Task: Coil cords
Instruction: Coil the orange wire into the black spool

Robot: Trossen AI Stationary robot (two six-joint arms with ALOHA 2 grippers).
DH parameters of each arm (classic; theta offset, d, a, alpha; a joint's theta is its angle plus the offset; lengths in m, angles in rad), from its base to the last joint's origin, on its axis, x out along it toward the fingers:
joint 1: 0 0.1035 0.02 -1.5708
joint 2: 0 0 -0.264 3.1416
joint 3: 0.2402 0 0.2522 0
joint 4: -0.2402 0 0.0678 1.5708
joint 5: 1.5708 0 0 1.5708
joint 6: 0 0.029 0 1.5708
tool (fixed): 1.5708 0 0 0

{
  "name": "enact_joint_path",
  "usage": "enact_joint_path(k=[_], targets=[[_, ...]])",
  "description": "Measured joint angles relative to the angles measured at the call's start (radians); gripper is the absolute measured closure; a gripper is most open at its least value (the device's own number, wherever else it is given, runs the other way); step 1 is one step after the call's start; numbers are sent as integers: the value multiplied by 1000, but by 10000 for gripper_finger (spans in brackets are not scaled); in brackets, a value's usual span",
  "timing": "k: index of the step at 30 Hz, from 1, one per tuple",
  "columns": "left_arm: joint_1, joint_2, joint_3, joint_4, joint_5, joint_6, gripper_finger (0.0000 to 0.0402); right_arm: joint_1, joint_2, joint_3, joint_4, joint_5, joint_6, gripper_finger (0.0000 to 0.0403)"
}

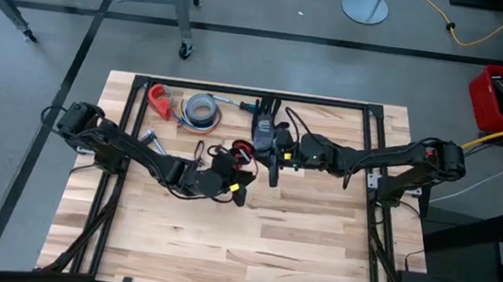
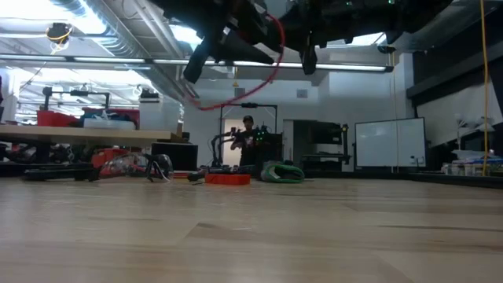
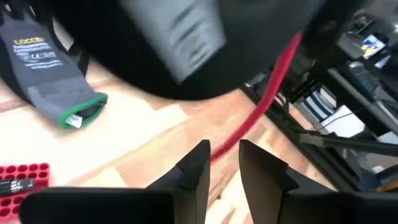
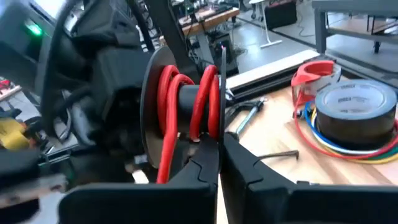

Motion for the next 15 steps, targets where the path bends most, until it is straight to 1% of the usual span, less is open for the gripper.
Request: enact_joint_path(k=[6, 12, 15], targets=[[-10, 0, 0, 7, -4, 10, 326, 0, 0, 0, 0, -17, -4, 400], [-30, 1, 0, 0, -3, 75, 327, 1, -3, -1, 5, -44, -4, 400], [-48, 7, 0, -1, 32, 118, 327, -5, -17, -1, 3, -62, -6, 400]])
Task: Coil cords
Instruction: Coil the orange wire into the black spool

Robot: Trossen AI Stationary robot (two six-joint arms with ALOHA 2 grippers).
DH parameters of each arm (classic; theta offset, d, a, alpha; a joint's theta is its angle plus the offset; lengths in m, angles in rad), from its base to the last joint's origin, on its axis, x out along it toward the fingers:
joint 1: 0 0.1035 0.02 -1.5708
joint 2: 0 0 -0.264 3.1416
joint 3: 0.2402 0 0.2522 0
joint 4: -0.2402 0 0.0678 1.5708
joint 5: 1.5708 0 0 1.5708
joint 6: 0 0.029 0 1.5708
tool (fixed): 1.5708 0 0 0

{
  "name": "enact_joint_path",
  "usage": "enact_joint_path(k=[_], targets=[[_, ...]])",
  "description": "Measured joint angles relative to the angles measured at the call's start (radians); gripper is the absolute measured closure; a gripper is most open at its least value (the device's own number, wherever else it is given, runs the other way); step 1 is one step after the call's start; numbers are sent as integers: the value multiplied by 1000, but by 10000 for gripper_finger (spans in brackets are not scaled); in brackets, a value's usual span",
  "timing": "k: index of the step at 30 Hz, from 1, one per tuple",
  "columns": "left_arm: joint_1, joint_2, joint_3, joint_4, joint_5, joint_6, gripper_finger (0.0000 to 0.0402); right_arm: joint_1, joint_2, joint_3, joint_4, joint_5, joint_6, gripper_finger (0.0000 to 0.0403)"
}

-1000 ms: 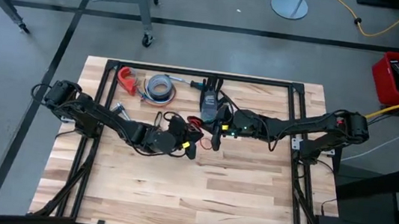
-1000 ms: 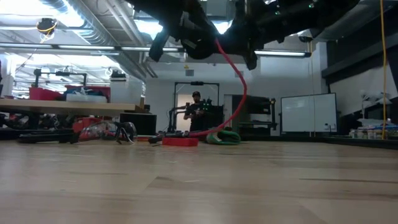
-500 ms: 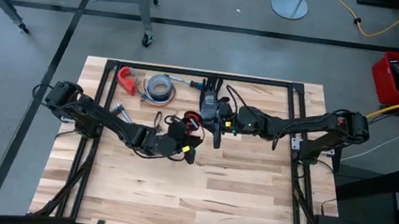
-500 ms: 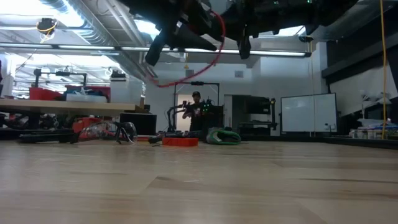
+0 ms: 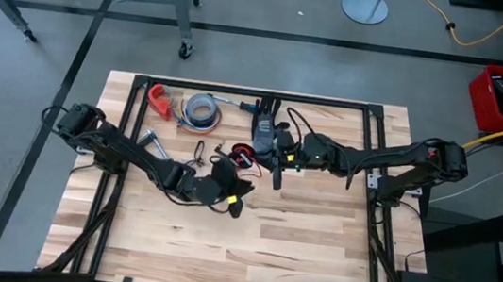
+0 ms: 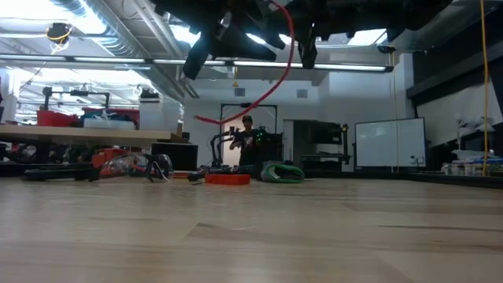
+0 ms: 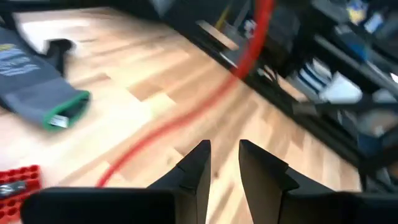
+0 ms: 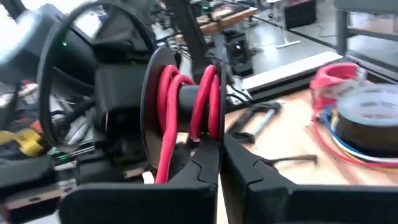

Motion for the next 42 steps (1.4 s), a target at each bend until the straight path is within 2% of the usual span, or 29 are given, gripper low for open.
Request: enact_joint_path(k=[6, 14, 19, 30, 42], targets=[[-39, 18, 1, -22, 42, 90, 322, -29, -23, 0, -1, -157, -1, 400], [-55, 49, 1, -29, 29, 118, 264, -34, -29, -1, -2, -343, -1, 400], [-54, 59, 1, -36, 27, 116, 240, -33, -29, -1, -2, -368, -1, 400], [-65, 81, 1, -49, 27, 89, 238, -33, -30, -1, 4, -374, -1, 400], [-82, 88, 1, -29, 27, 40, 237, -33, -30, -1, -3, -494, -1, 400]])
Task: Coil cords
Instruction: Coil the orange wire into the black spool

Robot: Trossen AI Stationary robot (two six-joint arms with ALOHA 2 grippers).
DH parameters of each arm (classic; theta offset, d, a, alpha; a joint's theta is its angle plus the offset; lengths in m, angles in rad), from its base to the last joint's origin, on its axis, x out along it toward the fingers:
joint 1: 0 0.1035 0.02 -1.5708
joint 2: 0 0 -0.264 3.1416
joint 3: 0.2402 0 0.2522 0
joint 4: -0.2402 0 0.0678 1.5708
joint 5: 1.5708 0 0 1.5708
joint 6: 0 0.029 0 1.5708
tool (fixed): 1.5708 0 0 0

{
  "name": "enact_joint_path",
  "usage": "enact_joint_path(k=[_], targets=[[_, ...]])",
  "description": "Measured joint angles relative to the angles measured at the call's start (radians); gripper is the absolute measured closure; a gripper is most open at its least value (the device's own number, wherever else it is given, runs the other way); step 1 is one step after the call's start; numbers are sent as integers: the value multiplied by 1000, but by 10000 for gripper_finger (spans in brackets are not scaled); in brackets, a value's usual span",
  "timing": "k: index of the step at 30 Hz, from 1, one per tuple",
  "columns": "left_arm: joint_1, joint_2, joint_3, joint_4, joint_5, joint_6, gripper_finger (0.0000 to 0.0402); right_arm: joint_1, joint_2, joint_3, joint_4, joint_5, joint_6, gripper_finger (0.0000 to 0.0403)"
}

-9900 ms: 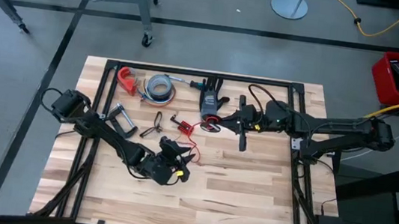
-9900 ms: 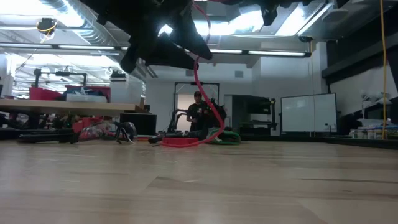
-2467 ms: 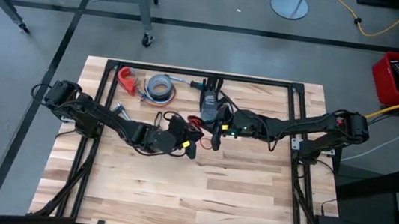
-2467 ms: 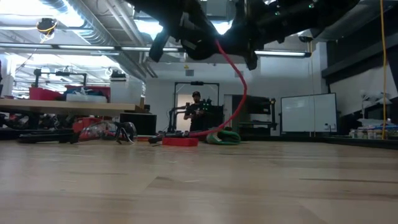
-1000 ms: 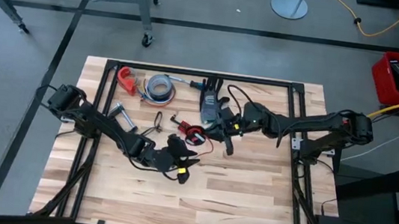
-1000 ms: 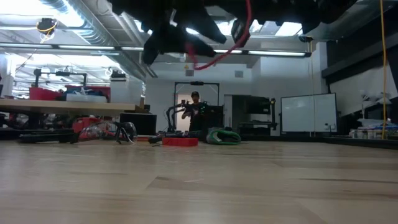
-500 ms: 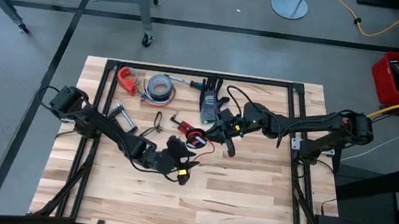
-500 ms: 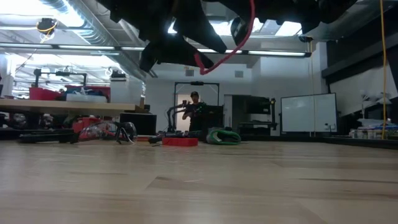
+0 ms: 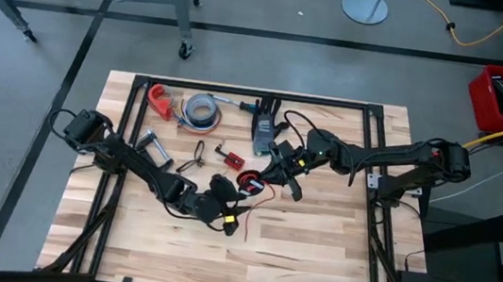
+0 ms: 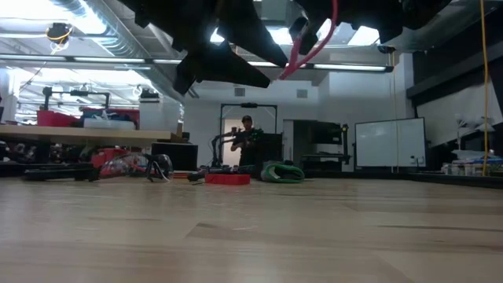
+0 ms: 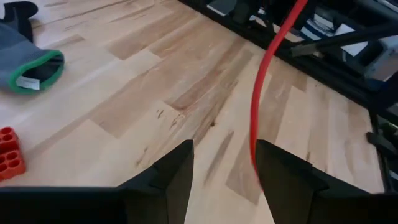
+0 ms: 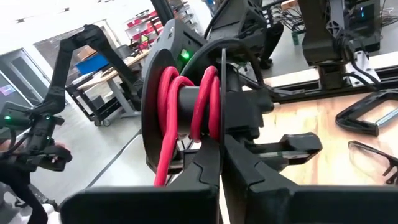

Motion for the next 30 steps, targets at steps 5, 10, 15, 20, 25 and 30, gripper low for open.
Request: enact_joint_path(k=[5, 10, 15, 20, 25, 30], targets=[[-6, 0, 0, -2, 0, -3, 237, 0, 0, 0, 2, 5, 0, 400], [-5, 0, 0, 1, 0, -22, 237, 0, 0, 0, 10, 33, 0, 400], [-5, 0, 0, -7, 0, -22, 237, 0, 0, 0, 21, 45, 0, 400], [-5, 0, 0, -12, 0, -22, 237, 0, 0, 0, 53, 24, 6, 400], [-5, 0, 0, -12, 0, -22, 237, 0, 0, 0, 52, -25, 21, 400], [-5, 0, 0, -11, 0, -24, 237, 0, 0, 0, 51, -59, 22, 400]])
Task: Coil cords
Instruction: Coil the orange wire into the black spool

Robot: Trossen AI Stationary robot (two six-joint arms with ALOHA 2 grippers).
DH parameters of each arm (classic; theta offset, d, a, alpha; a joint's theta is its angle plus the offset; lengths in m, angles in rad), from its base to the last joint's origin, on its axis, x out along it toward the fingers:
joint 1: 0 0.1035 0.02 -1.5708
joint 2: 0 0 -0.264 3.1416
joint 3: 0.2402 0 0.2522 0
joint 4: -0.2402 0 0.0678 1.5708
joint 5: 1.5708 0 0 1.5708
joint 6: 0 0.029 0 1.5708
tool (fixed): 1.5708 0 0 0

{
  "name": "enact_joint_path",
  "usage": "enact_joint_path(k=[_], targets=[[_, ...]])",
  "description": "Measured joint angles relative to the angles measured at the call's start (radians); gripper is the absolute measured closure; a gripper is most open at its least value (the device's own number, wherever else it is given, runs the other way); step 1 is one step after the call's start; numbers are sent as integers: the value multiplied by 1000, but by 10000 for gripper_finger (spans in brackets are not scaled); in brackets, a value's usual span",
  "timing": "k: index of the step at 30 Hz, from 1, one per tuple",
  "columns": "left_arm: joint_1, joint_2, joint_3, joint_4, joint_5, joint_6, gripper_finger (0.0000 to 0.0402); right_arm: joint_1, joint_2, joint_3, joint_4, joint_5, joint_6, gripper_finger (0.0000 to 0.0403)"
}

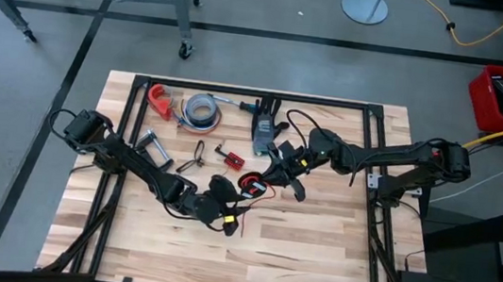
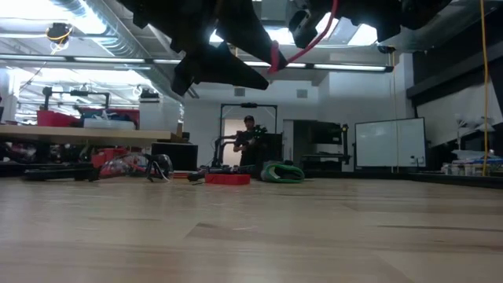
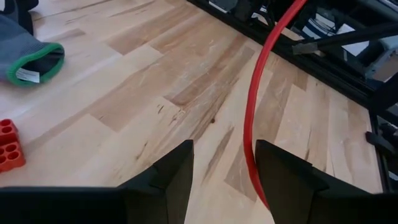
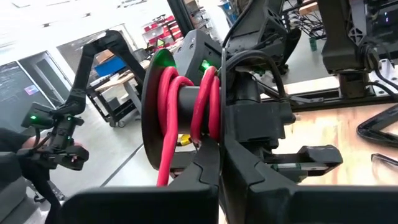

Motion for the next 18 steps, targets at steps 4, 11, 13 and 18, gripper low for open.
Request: enact_joint_path(k=[4, 11, 13, 18], targets=[[0, 0, 0, 2, 0, -5, 237, 0, 0, 0, 4, 0, 0, 400], [0, 0, 0, 3, 0, -5, 238, 0, 0, 0, 22, 24, 0, 400], [0, 0, 0, 0, 0, -5, 242, 0, 0, 0, 37, 26, 0, 400], [0, 0, 0, -2, 0, -5, 279, 0, 0, 0, 59, 26, 8, 400]])
